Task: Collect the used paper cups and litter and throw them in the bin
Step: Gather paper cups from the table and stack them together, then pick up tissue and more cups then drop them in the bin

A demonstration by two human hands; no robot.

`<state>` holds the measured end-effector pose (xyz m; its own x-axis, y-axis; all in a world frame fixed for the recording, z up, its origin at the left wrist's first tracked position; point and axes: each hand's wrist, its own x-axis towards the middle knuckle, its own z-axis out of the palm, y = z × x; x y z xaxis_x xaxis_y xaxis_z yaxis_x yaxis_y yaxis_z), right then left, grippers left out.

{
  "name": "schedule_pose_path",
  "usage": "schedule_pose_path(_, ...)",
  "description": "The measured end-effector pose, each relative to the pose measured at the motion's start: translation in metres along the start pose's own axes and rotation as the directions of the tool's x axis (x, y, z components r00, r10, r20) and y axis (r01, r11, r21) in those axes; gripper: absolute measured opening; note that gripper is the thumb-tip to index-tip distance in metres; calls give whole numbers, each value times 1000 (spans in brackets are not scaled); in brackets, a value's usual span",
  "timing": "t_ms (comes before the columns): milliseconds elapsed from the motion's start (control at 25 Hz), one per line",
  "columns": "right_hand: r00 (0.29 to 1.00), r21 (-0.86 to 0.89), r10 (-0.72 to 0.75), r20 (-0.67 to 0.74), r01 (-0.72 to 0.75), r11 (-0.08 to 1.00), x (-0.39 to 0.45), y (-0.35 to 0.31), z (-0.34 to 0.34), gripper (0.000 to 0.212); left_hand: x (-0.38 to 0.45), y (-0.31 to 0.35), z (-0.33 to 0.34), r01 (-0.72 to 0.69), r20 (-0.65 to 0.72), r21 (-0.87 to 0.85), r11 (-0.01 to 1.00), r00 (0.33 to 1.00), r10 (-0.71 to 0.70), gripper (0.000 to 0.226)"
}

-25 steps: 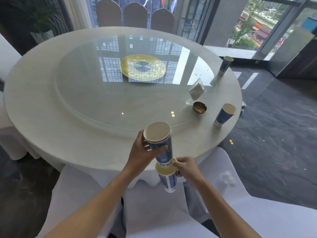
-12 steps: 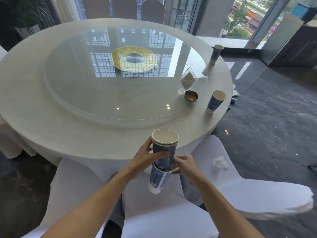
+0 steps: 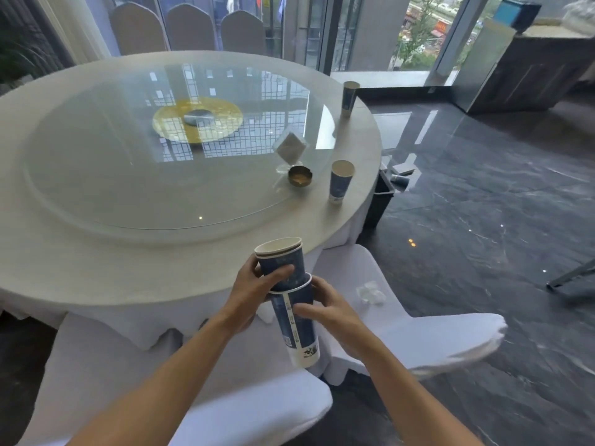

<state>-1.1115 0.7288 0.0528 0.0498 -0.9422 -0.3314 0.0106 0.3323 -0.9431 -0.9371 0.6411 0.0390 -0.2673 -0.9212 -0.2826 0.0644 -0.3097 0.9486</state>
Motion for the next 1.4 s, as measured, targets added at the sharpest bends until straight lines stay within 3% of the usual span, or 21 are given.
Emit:
schedule_pose_path(120,997,-137,24,-68,-33,990,-22,7,-36,51,-9,-8,48,-19,-5,8,1000,1000,19,54)
schedule_pose_path(400,996,-190,-20,-84,4,982,-41,8,-124,51,-20,-27,128,2,72,68,998,997,-7,73)
schedule_pose_path(880,989,-242,38,-146,-73,967,19,-4,-215,62,73,-39,201,-60,155,146,988,987,37,84)
schedule_pose_path(960,991,-262,14,-133,-48,964,30,-11,-229,67,88,-38,214,-74,149,149,986,988,51,86)
schedule_pose_path(1120,995,-359,-38,-95,2,933,53,-18,-250,88,116,-38,225,-47,106,178,983,994,29,65)
schedule_pose_path(1280,999,-436,-34,-29,18,900,80,-18,-274,95,139,-46,235,-36,75,233,972,997,19,65)
schedule_pose_path(1400,995,-554,-36,98,85,828,106,-13,-301,88,154,-62,253,-39,11,289,957,999,37,73)
